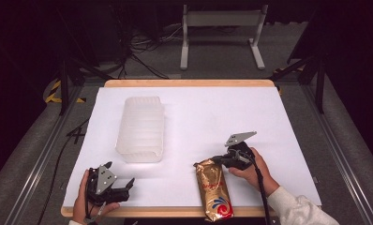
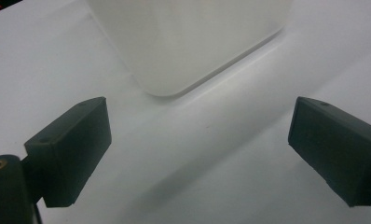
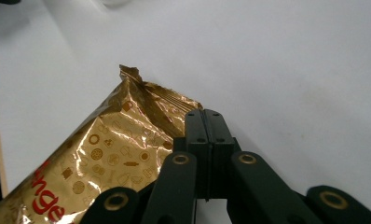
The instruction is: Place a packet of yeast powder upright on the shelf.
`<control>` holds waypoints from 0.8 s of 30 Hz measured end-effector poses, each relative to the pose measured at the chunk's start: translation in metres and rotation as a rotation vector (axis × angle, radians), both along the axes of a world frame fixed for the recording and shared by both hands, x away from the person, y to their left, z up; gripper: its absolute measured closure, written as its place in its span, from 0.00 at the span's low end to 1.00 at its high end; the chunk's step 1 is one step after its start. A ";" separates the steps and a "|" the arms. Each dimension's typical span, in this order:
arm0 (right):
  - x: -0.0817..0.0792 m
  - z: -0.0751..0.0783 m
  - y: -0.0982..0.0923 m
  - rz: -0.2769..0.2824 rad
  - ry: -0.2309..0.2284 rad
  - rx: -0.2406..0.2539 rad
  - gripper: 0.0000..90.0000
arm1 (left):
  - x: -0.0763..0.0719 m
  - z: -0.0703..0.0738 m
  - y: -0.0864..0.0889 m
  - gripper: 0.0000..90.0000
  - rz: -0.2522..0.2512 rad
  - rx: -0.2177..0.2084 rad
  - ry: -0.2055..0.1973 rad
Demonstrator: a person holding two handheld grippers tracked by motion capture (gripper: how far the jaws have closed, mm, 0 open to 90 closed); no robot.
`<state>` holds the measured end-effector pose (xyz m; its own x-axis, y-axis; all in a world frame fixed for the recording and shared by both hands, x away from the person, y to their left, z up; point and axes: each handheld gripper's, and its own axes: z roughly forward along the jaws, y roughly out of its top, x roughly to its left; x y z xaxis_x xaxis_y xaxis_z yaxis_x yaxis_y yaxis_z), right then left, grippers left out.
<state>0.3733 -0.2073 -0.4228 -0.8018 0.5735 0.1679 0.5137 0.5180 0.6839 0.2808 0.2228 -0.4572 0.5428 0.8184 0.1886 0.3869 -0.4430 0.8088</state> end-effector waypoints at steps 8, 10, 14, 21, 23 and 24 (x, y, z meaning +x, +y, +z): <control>-0.018 0.037 0.005 0.042 -0.104 0.062 1.00 | -0.001 0.002 0.001 0.06 0.005 -0.023 -0.012; -0.022 0.044 0.007 0.058 -0.118 0.075 1.00 | -0.001 0.001 0.001 0.06 0.004 -0.021 -0.011; -0.031 0.055 0.006 0.082 -0.153 0.076 1.00 | 0.000 0.001 0.001 0.06 0.002 -0.017 -0.007; -0.040 0.073 -0.002 0.092 -0.195 0.109 1.00 | -0.001 0.002 0.001 0.06 -0.004 -0.016 -0.011; -0.042 0.079 -0.004 0.096 -0.211 0.114 1.00 | 0.000 0.001 0.000 0.07 -0.007 -0.017 -0.011; -0.044 0.082 -0.005 0.093 -0.227 0.122 1.00 | 0.000 0.001 0.000 0.07 -0.008 -0.017 -0.011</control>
<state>0.3294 -0.2125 -0.3405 -0.8751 0.4821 0.0413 0.2943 0.4626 0.8363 0.2804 0.2231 -0.4558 0.5471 0.8172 0.1811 0.3745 -0.4324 0.8202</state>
